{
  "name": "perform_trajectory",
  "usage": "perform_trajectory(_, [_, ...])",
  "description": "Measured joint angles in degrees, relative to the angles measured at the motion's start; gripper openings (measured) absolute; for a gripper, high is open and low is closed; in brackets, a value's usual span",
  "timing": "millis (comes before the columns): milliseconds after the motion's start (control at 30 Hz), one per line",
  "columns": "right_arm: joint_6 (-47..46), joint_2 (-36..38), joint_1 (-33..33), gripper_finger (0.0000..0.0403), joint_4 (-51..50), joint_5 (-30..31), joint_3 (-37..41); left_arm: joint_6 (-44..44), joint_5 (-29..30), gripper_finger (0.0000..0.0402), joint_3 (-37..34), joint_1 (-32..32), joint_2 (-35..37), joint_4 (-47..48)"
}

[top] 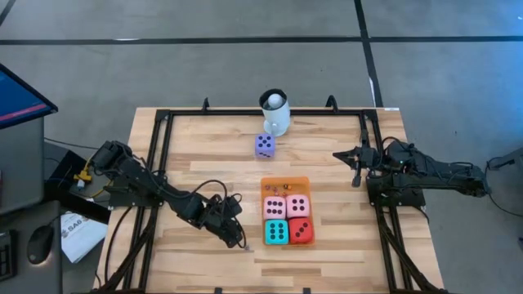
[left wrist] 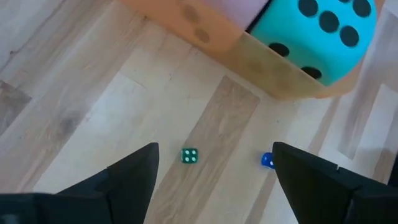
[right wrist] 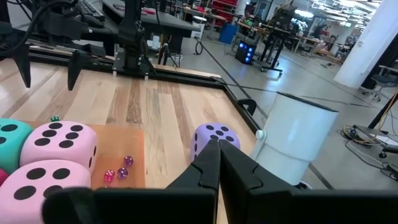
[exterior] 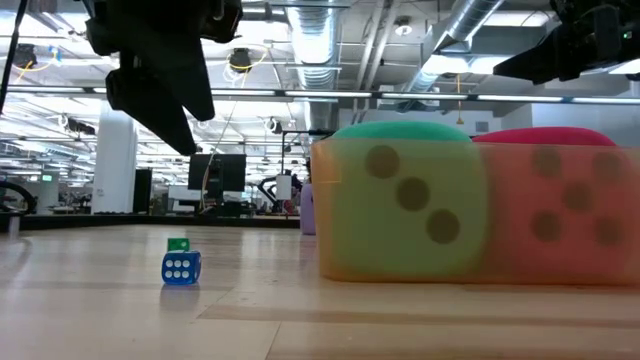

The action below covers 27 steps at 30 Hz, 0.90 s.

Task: Pick & Place Dice
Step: Put the small green dice into the orange bin

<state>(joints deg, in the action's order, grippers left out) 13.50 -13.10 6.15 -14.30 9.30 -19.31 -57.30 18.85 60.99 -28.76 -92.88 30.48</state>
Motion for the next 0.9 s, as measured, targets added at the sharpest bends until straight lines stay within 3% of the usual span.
perform_trajectory(367, [0.00,0.00,0.00,0.0000,0.19,-0.01,-0.02,6.21,3.66,0.0304,0.02,-2.07,-3.81,-1.65])
perform_trajectory(900, [0.00,0.00,0.00,0.0000,0.19,-0.02,-0.02,5.84,3.78,0.0304,0.00,-2.00,-11.58,-2.71])
